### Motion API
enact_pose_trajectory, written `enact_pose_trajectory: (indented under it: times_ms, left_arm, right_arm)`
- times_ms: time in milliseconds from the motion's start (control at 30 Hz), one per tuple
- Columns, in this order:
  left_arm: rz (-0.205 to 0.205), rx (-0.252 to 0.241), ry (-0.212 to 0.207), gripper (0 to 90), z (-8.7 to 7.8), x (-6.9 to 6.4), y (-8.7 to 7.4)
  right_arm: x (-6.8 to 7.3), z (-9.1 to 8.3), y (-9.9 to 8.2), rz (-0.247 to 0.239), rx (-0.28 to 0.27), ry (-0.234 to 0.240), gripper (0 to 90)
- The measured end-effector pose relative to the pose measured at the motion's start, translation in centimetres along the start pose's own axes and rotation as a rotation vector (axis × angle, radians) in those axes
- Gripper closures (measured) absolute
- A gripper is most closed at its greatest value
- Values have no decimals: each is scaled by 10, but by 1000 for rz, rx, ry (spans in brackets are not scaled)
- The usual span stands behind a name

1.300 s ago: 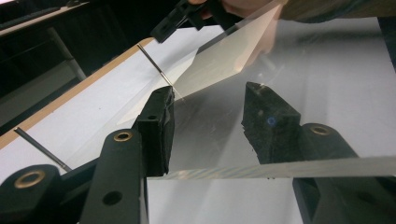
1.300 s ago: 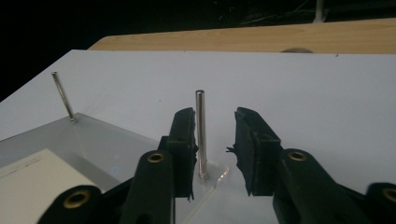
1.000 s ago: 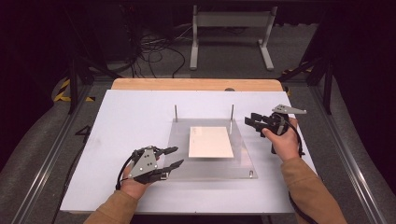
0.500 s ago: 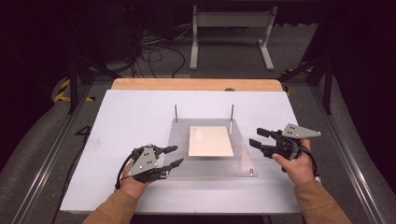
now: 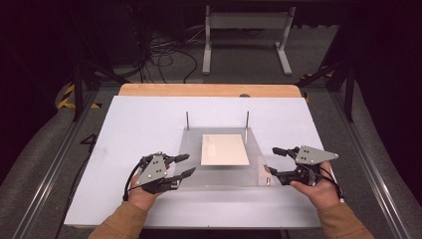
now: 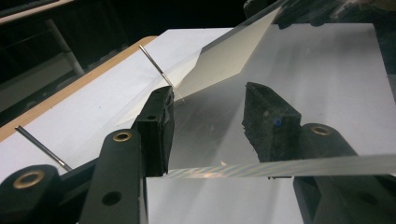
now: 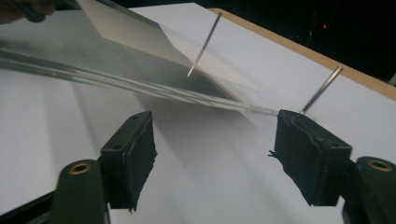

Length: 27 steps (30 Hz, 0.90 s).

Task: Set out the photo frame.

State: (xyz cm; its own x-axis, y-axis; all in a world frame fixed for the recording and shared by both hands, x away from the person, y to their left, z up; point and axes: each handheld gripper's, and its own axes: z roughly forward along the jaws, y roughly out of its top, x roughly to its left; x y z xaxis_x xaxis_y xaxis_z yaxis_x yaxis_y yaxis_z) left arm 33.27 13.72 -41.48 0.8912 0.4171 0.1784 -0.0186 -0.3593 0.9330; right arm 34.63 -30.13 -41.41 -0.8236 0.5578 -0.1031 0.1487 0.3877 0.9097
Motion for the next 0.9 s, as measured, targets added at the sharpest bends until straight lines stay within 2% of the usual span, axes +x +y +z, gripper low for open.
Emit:
enact_pose_trajectory:
  times_ms: [233, 433, 633, 700, 833, 900]
  left_arm:
    - [-7, -4, -5, 519, 0, 0, 0]
    - [-7, -4, -5, 519, 0, 0, 0]
    - [-12, -8, -5, 519, 1, 1, 1]
    - [-10, -7, -5, 519, 1, 1, 2]
    - [-13, -7, -5, 520, 0, 2, 3]
    - [-13, -8, -7, 523, 1, 2, 4]
  right_arm:
    - [12, 18, 10, -86, -32, 20, 204]
    - [18, 32, 17, -128, -63, 33, 225]
    - [20, 44, 18, -160, -59, 43, 343]
    - [20, 48, 18, -148, -68, 56, 360]
    - [18, 52, 20, -157, -96, 59, 514]
    - [14, 51, 20, -163, -103, 56, 550]
